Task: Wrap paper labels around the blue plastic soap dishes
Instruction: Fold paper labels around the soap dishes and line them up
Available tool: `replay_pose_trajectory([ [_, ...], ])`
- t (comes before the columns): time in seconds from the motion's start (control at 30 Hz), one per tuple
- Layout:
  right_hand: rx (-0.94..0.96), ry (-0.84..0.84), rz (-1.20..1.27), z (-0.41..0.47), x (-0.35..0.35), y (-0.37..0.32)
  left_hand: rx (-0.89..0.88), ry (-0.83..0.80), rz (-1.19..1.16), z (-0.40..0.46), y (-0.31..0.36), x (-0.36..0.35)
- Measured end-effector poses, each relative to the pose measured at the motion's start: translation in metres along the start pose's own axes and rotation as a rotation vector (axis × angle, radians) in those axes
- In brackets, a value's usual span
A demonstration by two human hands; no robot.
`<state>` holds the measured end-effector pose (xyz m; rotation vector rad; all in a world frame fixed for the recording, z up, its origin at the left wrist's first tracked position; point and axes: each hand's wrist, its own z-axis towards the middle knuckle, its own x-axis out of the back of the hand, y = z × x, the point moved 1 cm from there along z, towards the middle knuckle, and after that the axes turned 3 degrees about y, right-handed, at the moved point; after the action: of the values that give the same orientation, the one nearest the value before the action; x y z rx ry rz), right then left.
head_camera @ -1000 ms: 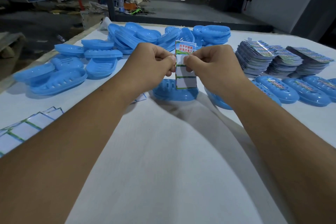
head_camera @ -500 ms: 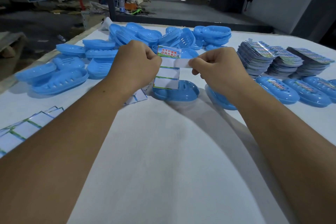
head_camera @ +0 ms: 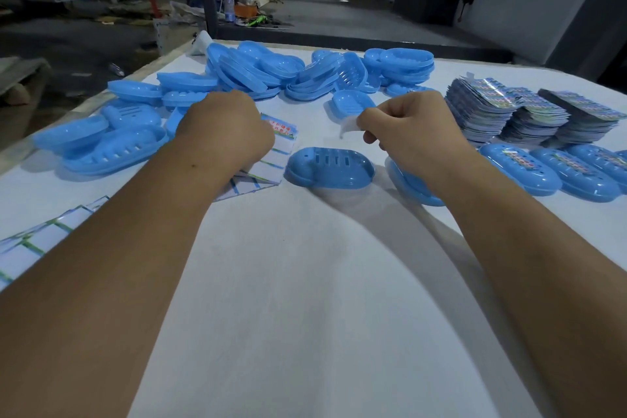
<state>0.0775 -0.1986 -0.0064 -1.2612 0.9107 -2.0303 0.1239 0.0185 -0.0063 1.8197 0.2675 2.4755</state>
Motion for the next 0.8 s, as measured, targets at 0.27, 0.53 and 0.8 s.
replay_pose_trajectory([
  [0.27, -0.007, -0.001, 0.013, -0.002, -0.002, -0.002, -0.014, -0.106, 0.233, -0.001, -0.020, 0.012],
  [0.53, 0.013, -0.004, -0.014, -0.006, -0.002, -0.006, -0.059, 0.065, -0.065, -0.007, -0.006, 0.018],
  [0.8, 0.060, -0.009, 0.008, -0.008, -0.002, -0.009, -0.199, -0.153, -0.911, -0.031, 0.035, 0.013],
])
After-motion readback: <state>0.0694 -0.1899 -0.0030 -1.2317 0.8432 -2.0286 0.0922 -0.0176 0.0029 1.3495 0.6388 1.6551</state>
